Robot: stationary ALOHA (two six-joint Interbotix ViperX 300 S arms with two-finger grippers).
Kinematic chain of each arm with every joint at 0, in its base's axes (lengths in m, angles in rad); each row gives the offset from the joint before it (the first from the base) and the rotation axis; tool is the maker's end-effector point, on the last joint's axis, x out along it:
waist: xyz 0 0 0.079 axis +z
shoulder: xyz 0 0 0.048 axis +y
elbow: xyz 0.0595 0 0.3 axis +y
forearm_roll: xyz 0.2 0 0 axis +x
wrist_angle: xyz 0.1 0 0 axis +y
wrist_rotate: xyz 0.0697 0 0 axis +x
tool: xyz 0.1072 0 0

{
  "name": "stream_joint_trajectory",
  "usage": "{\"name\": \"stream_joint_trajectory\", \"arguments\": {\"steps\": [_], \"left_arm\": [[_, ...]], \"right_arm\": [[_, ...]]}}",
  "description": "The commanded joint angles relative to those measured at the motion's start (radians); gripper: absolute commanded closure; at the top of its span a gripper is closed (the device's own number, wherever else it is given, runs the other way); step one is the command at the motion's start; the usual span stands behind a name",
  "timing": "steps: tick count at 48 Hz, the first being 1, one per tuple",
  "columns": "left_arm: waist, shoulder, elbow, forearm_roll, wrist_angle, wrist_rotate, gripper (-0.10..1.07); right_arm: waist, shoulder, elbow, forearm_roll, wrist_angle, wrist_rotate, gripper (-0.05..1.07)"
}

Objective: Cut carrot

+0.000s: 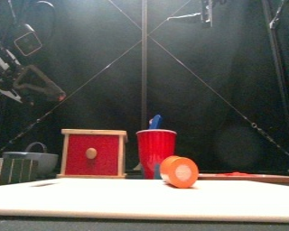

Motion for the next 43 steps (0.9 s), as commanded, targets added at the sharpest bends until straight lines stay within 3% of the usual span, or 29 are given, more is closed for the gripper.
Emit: {"name": "stream_joint_trajectory", "arguments": {"steps": [1,12,24,36,43], "left_arm": [[0.003,0.0,-0.021,-0.002,-0.003,0.003,0.69],[0.008,0.002,-0.021,-0.002,-0.003,0.003,0.69],[0.021,0.0,-0.015,-0.002,-0.003,0.006,0.69],[0.023,0.002,-0.011,-0.002,-0.003,0.005,0.69],[0.023,0.002,-0.009,0.0,-0.003,0.006,0.69]], "right_arm": [[-0.017,0.0,-0.055,-0.02,-0.003,-0.003,0.06],[-0.083,0.023,-0.091,0.014,-0.012,-0.003,0.06],[-0.137,0.054,-0.04,0.069,-0.048,-0.003,0.06],[-0.193,0.092,0.074,0.23,-0.089,-0.003,0.06],[-0.199,0.121,0.129,0.377,-0.101,-0.003,0.06]]}}
